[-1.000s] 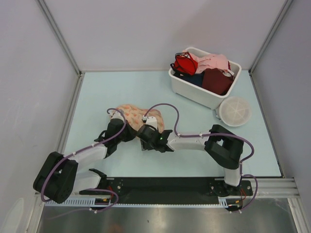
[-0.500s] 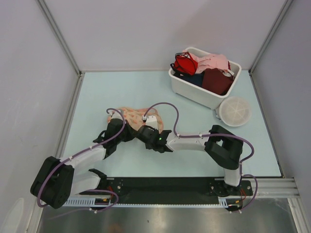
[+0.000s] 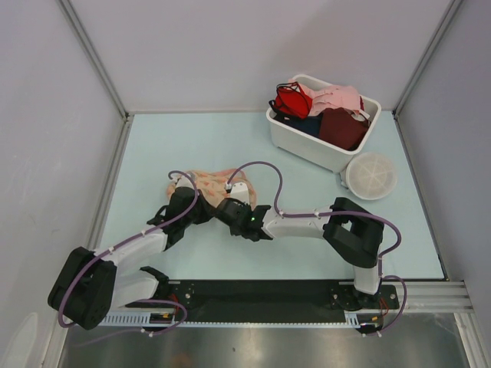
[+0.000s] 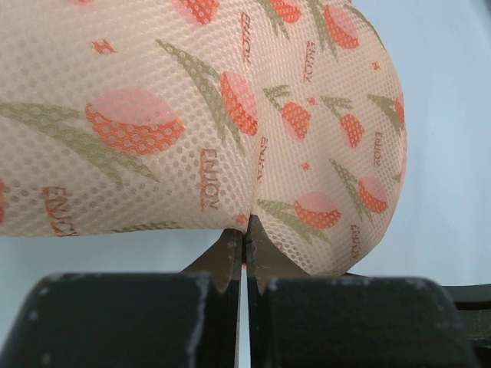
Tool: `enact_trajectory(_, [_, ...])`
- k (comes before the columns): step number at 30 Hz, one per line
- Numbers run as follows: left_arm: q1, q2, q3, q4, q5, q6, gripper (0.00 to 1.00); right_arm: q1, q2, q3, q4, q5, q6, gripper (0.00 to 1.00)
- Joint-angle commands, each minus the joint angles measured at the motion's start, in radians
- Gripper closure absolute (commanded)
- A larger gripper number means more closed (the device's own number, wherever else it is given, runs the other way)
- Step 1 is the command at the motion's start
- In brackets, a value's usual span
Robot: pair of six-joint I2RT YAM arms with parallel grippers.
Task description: Unzip the laundry bag and remove the bra
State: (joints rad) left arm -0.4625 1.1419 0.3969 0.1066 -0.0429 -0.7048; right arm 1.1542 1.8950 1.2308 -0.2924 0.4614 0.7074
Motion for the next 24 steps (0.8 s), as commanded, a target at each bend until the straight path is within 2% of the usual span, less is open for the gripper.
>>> enact_trajectory(1, [-0.004, -0.025, 0.039, -0.013, -0.055, 0.036, 1.0, -0.019, -0.045, -0.019, -0.011, 0.011, 0.02, 1.0])
enact_trajectory(18, [-0.002, -0.03, 0.042, -0.022, -0.084, 0.065, 1.0, -0.091, -0.137, -0.148, -0.001, 0.005, 0.05, 1.0])
enact_trajectory(24, [-0.005, 0.034, 0.101, 0.044, 0.018, 0.172, 1.0, -0.085, -0.189, -0.169, -0.001, 0.003, 0.049, 1.0])
